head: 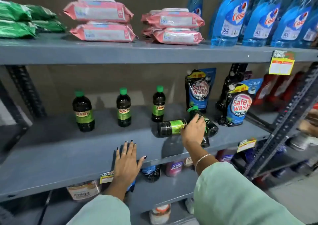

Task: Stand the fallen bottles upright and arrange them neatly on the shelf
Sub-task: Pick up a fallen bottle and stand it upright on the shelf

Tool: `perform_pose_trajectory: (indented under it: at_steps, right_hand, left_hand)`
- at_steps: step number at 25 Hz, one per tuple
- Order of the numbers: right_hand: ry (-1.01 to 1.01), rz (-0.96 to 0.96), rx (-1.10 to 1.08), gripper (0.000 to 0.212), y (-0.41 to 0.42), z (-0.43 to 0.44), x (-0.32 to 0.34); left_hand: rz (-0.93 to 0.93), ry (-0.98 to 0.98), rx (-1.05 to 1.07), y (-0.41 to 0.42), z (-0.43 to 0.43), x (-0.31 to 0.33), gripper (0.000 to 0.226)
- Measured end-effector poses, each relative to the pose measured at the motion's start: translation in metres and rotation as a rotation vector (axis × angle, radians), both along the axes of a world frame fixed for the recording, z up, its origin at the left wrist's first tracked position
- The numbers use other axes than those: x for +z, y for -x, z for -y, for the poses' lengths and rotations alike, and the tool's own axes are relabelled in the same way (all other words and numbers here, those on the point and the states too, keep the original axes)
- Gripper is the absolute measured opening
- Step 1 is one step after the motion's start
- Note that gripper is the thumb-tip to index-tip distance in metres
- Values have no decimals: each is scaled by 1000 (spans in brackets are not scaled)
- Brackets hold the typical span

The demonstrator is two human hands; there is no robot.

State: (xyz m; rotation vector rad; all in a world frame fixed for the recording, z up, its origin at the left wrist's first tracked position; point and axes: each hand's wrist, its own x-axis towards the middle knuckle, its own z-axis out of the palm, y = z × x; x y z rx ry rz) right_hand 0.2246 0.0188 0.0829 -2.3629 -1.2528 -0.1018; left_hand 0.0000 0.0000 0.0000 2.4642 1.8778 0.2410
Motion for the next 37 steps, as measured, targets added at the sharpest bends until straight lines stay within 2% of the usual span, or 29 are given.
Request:
perform_pose_trajectory:
  at_steps: [2, 5, 8, 11, 13, 16, 20, 23, 26, 29, 33, 37]
  right_hand:
    - [10, -37, -84, 74, -8, -2, -1]
    - [67, -144, -145, 85, -22, -7, -9]
    - [58, -279, -158, 92, -31, -14, -13]
    - [42, -327, -173, 83, -39, -18, -17]
    - [35, -333, -172, 76, -42, -20, -17]
    - [-5, -352, -173, 66, -43, -19, -19]
    - [-93, -370, -186, 64, -36, -15, -22]
    - [-241, -379, -178, 67, -31, -11, -21]
    - [-461, -467, -82, 76, -24, -7, -14]
    - [-580, -537, 5, 78, -10, -10, 2]
    - [-638, -633, 148, 73, 22, -21, 22]
    - [-581, -682, 315, 65, 71, -36, 24]
  left_hand:
    - [2, -38, 4, -1, -5, -4, 109]
    - [4, -104, 9, -2, -12, -15, 119]
    - [3, -90, 15, -4, -16, -19, 111]
    - [-35, -47, 35, -4, -17, -21, 75]
    - [-51, -37, 42, -3, -18, -25, 66]
    - [-49, -35, 46, -2, -18, -26, 65]
    - [-52, -56, 39, -2, -18, -26, 65]
    - [-63, -60, 41, -3, -18, -26, 65]
    - [-52, -66, 41, -1, -19, -27, 64]
    - [-42, -74, 45, -2, -17, -28, 64]
    - [-50, -56, 57, -2, -14, -22, 63]
    - [-32, -91, 199, 31, -5, -12, 57]
